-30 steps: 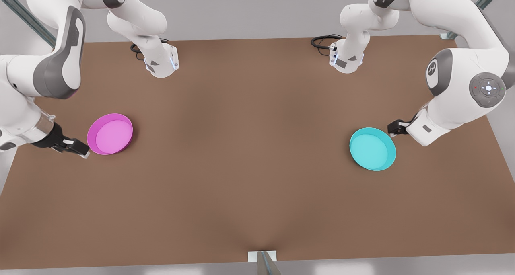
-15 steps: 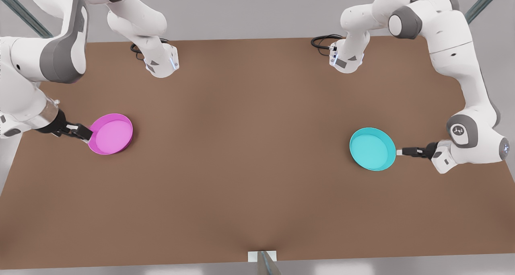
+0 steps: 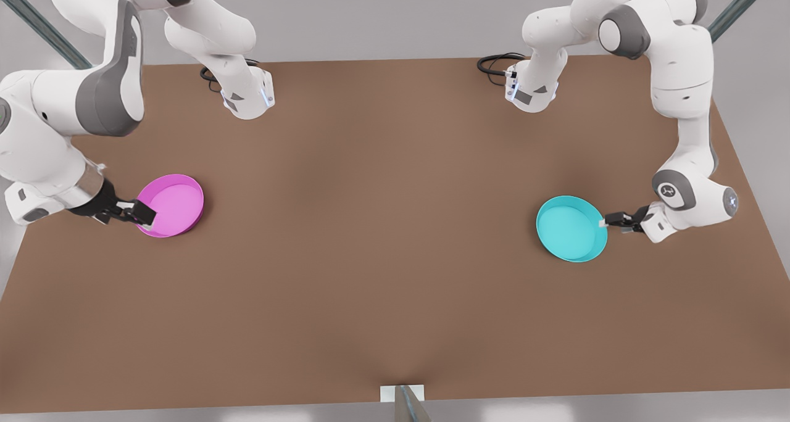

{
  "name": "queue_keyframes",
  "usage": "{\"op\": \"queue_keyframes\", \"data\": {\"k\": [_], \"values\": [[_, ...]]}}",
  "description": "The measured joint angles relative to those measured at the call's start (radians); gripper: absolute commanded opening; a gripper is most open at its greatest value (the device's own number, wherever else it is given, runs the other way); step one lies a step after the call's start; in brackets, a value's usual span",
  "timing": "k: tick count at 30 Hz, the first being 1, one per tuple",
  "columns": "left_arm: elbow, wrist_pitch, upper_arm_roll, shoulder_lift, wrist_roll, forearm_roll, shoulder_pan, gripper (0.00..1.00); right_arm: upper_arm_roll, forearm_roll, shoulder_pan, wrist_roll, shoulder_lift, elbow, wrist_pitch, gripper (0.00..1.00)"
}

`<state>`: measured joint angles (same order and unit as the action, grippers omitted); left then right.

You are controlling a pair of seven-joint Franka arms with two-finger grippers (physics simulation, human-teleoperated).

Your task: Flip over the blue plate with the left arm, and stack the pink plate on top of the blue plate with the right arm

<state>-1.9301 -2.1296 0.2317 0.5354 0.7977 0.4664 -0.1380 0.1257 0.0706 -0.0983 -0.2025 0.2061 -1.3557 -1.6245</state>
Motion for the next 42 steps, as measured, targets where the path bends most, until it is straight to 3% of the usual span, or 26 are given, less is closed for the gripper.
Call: {"op": "queue_keyframes", "data": {"k": [3,4,5,7,9,42], "values": [[-0.003,-0.009,-0.005,0.011,-0.002,0.005,0.005,1.00,0.000,-0.037,0.004,-0.002,-0.068,-0.088,-0.049,1.00],[-0.003,-0.009,-0.005,0.016,-0.002,0.010,0.008,0.87,0.000,-0.039,0.004,-0.002,-0.059,-0.087,-0.055,1.00],[-0.003,-0.009,-0.005,0.018,-0.003,0.016,0.009,0.68,0.000,-0.043,0.002,0.000,-0.054,-0.086,-0.055,1.00],[-0.003,-0.010,-0.006,0.026,-0.003,0.025,0.014,0.54,0.000,-0.043,-0.001,0.000,-0.040,-0.077,-0.077,1.00],[-0.003,-0.009,-0.006,0.029,-0.003,0.034,0.014,0.46,0.000,-0.043,0.004,-0.004,-0.039,-0.074,-0.078,1.00],[-0.001,-0.026,-0.008,0.058,-0.012,0.047,0.021,0.22,-0.002,-0.046,-0.002,-0.009,-0.019,-0.068,-0.114,1.00]]}}
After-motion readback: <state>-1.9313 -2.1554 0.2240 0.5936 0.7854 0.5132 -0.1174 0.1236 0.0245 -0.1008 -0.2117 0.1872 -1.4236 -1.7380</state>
